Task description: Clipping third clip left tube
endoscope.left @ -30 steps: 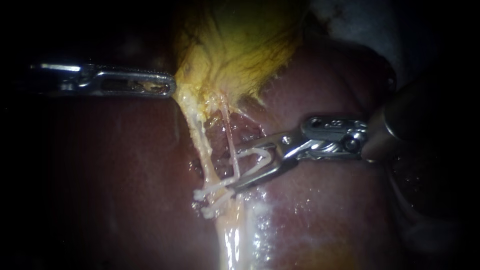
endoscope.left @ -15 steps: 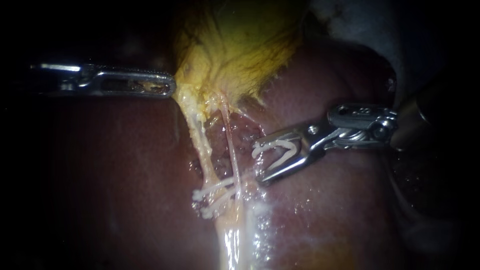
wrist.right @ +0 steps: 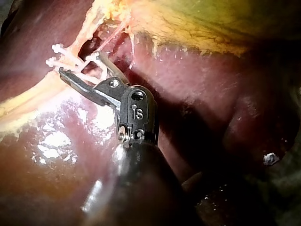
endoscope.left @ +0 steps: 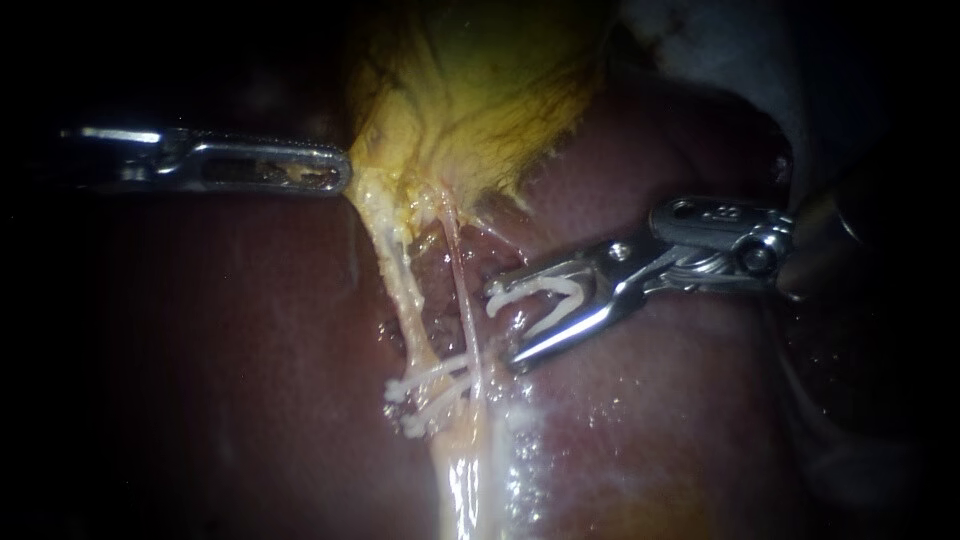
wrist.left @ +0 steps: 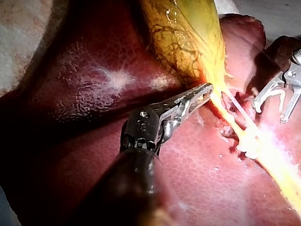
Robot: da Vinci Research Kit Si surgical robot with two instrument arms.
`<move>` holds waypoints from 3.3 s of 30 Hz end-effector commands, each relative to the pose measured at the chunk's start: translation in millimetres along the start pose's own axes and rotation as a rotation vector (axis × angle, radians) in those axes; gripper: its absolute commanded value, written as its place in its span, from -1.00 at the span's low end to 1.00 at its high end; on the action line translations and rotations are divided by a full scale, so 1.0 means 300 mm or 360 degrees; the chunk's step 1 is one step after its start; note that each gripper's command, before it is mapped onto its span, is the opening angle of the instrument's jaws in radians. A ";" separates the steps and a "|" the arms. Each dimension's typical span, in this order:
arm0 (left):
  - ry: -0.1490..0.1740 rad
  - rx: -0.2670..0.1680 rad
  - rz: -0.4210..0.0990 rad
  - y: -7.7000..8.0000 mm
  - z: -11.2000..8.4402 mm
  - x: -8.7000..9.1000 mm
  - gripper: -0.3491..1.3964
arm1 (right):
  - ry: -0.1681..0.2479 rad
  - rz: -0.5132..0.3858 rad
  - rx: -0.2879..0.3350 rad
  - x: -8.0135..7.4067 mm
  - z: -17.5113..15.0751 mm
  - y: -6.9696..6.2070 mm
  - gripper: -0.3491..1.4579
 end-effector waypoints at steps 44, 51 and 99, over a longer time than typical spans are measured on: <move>0.0000 -0.0001 0.0000 0.0000 0.0003 0.0001 -1.00 | 0.0162 0.0126 0.0086 -0.0147 0.030 0.0157 -0.02; 0.0000 -0.0001 0.0000 0.0000 0.0002 0.0001 -1.00 | 0.0297 0.0168 0.0167 -0.0122 0.035 0.0137 -0.02; -0.0001 -0.0001 0.0001 0.0002 0.0006 0.0004 -1.00 | 0.0447 0.0556 0.0202 0.0080 0.031 0.0099 -1.00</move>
